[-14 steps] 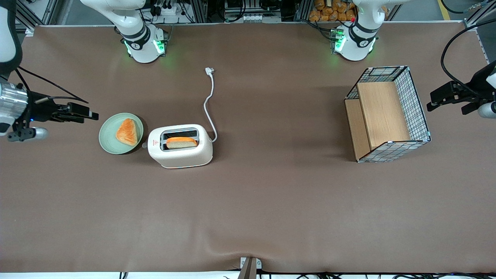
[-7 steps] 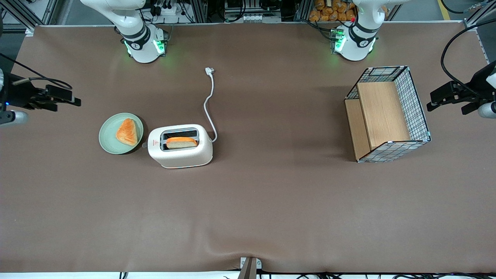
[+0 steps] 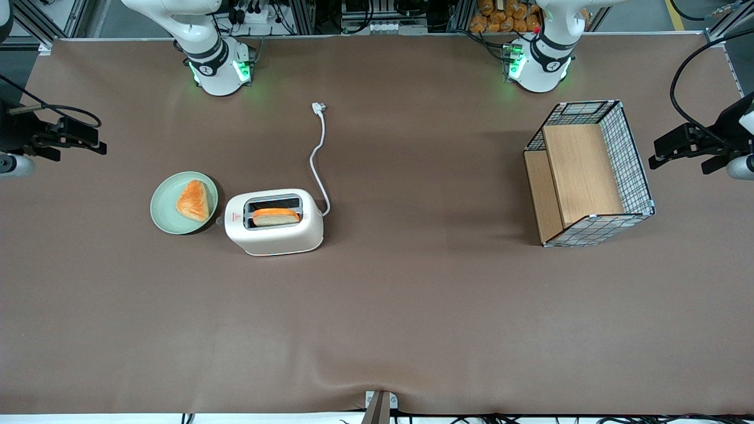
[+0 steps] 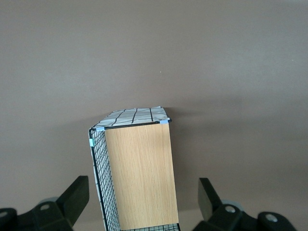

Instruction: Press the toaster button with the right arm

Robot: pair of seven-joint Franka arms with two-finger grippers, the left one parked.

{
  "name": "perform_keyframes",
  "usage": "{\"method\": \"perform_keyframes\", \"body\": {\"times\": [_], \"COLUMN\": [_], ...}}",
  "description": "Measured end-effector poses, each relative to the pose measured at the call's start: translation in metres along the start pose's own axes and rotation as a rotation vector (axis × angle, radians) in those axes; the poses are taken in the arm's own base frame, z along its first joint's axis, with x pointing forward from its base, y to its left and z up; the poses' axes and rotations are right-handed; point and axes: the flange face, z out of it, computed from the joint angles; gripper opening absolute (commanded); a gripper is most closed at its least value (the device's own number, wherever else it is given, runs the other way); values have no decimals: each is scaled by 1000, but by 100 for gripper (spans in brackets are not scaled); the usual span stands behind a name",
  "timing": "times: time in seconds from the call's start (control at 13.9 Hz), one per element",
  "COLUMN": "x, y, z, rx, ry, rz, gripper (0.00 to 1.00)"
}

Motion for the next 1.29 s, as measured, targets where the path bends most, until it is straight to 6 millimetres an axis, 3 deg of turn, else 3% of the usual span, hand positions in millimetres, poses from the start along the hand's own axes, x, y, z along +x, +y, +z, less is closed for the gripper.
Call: {"method": "perform_keyframes", "body": {"times": [0.57, 1.29], "x": [-14, -14], "y": [-4, -4], "z": [-40, -45], "rx": [-17, -34], "ry": [38, 48], "rz": [-4, -3], "gripper": [100, 100]}}
